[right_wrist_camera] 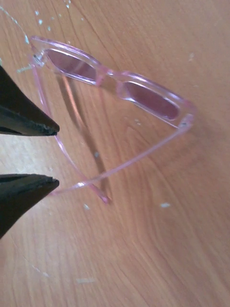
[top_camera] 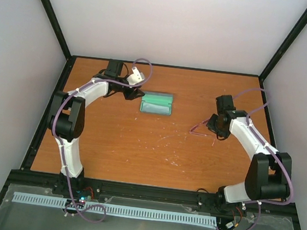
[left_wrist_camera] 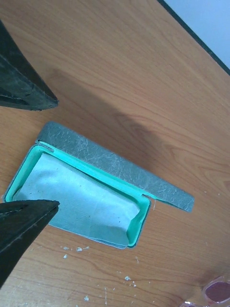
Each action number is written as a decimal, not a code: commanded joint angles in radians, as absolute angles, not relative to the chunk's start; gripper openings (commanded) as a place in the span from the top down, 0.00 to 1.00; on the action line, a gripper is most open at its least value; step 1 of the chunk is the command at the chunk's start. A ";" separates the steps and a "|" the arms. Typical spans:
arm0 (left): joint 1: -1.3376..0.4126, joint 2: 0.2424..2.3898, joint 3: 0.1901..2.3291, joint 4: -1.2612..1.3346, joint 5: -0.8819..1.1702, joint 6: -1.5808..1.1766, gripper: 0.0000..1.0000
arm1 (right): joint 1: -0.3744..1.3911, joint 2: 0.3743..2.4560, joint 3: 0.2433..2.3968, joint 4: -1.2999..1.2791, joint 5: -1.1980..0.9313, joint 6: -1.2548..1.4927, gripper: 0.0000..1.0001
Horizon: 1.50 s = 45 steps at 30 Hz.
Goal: Organize the sunglasses
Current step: Pick up the sunglasses from the center of the board.
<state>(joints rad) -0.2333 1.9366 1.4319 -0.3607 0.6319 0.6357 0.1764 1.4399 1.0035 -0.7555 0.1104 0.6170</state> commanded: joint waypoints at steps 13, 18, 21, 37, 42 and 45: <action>-0.239 1.935 1.435 -0.349 0.634 0.666 0.48 | 0.121 1.599 1.121 -0.743 0.001 0.603 0.69; -0.239 1.936 1.429 -0.353 0.617 0.684 0.48 | 0.107 1.718 1.249 -0.808 0.081 0.440 0.69; -0.239 1.936 1.427 -0.356 0.604 0.692 0.48 | 0.103 1.789 1.316 -0.840 0.107 0.371 0.69; -0.239 1.950 1.439 -0.359 0.610 0.684 0.48 | 0.091 1.728 1.287 -0.818 -0.182 0.502 0.81; -0.239 1.950 1.437 -0.359 0.611 0.697 0.49 | 0.136 1.761 1.272 -0.842 -0.245 0.601 0.72; -0.239 1.950 1.430 -0.353 0.613 0.705 0.49 | 0.138 1.799 1.279 -0.875 -0.255 0.628 0.66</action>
